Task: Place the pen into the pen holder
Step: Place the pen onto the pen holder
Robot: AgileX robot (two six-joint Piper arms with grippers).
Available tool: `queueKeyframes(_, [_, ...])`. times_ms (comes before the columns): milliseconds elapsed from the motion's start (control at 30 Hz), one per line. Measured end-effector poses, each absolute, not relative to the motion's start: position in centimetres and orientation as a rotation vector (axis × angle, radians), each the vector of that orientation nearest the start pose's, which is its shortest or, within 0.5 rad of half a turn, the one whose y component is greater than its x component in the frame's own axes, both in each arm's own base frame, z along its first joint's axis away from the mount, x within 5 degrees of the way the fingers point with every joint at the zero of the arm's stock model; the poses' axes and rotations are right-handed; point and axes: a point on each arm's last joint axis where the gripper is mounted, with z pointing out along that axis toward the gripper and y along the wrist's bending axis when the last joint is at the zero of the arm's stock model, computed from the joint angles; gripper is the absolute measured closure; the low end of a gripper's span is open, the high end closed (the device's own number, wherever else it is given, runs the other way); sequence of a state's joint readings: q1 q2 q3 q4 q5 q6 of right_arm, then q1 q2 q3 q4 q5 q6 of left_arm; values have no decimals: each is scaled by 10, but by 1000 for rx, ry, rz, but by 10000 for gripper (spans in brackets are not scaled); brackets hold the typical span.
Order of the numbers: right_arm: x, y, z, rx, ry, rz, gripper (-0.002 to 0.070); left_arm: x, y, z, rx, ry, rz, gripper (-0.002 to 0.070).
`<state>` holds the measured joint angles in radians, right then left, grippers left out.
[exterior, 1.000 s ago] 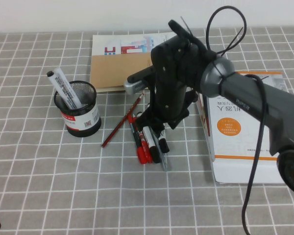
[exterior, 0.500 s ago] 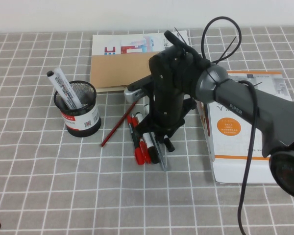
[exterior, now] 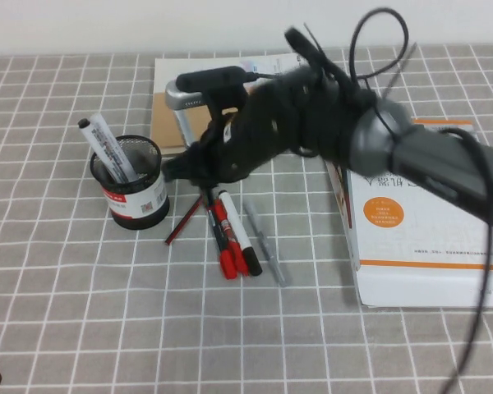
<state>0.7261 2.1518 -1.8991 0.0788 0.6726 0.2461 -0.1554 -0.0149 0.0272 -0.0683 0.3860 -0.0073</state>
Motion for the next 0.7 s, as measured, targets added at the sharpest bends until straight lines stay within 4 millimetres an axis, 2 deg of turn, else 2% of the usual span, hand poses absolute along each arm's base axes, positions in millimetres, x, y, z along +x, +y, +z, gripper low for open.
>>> queueKeyframes(67, [358, 337, 253, -479, 2309, 608, 577, 51, -10, 170, 98, 1882, -179, 680])
queueKeyframes(233, [329, 335, 233, -354, 1881, 814, 577, 51, -10, 170, 98, 1882, -179, 680])
queueKeyframes(367, [315, 341, 239, -380, 1526, 881, 577, 51, -10, 170, 98, 1882, -179, 680])
queueKeyframes(500, [316, 363, 240, -476, 1438, 871, 577, 51, -10, 170, 98, 1882, -179, 680])
queueKeyframes(700, [338, 396, 224, -572, 1476, 797, 577, 51, -10, 170, 98, 1882, -179, 680])
